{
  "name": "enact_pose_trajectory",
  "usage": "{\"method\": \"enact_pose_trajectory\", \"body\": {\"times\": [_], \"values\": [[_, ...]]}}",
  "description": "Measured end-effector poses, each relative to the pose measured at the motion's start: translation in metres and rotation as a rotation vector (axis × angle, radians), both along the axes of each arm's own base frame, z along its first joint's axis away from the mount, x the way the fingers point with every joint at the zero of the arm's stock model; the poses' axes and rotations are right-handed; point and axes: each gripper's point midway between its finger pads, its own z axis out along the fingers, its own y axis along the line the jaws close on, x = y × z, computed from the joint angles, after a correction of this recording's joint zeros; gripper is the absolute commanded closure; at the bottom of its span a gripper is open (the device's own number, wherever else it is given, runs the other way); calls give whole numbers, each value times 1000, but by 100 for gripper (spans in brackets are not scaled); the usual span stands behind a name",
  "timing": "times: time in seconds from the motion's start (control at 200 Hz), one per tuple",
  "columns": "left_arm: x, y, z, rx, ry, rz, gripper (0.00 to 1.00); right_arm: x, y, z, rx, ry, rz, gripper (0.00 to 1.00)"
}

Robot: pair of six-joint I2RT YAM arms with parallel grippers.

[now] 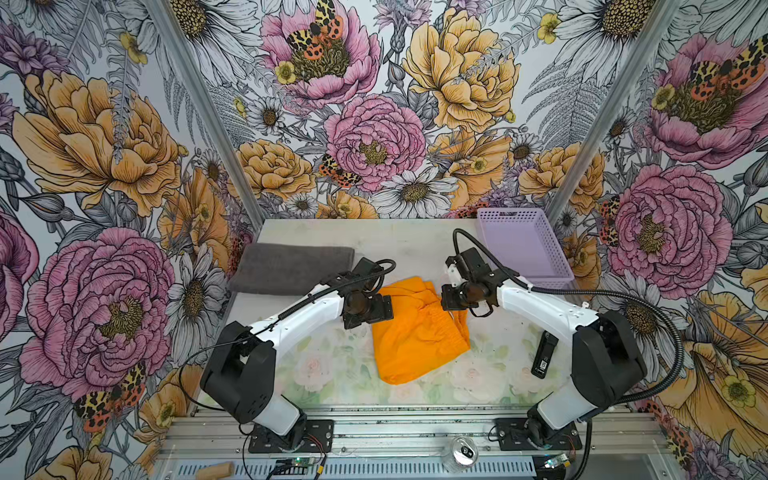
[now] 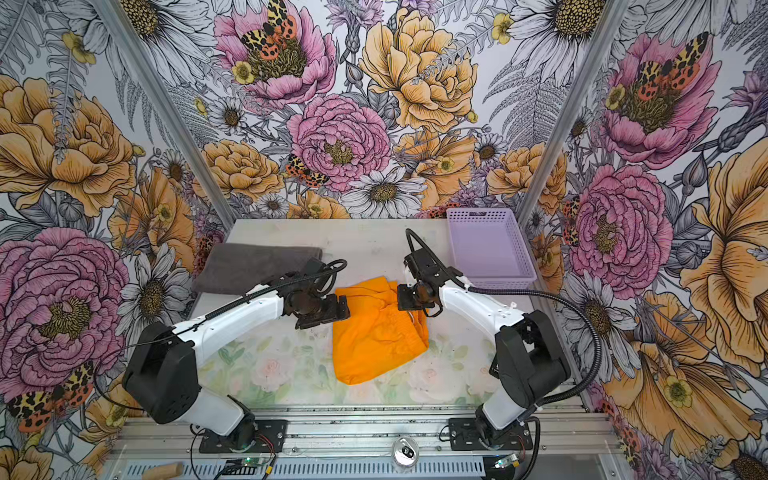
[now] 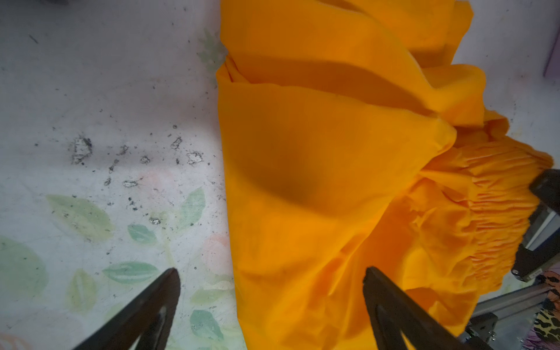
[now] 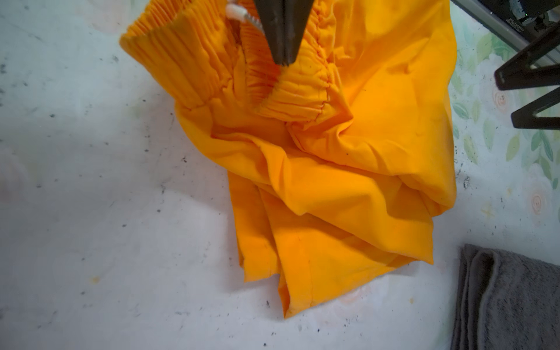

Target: Fold and stack the mixed laundry pile

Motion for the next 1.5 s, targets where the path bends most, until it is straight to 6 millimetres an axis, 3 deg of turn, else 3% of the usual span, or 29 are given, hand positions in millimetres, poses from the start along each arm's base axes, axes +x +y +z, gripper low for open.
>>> {"method": "enact_pose_trajectory", "body": {"times": [0.23, 0.315, 0.505, 0.59, 1.011, 1.211, 1.381, 1.501], "values": [[0, 0, 0, -1, 0, 0, 5, 11, -28, 30, 11, -92, -82, 100], [0, 0, 0, -1, 0, 0, 5, 8, -38, 19, -22, -79, -106, 100], [-3, 2, -4, 5, 9, 0, 5, -2, -58, -33, -145, 21, -139, 100], [-5, 3, -7, 10, 15, -2, 5, -1, -65, -47, -195, 37, -155, 100], [-7, 4, -11, 14, 21, -5, 5, 32, -70, -48, -229, -82, -209, 100], [-8, 3, -14, 16, 29, -8, 5, 33, -75, -54, -209, -58, -210, 57], [-9, 1, -14, 12, 32, -15, 5, 30, -79, -40, -139, -61, -218, 40], [-10, 0, -14, 9, 34, -16, 5, 20, -79, -26, -61, -66, -205, 36]]}}
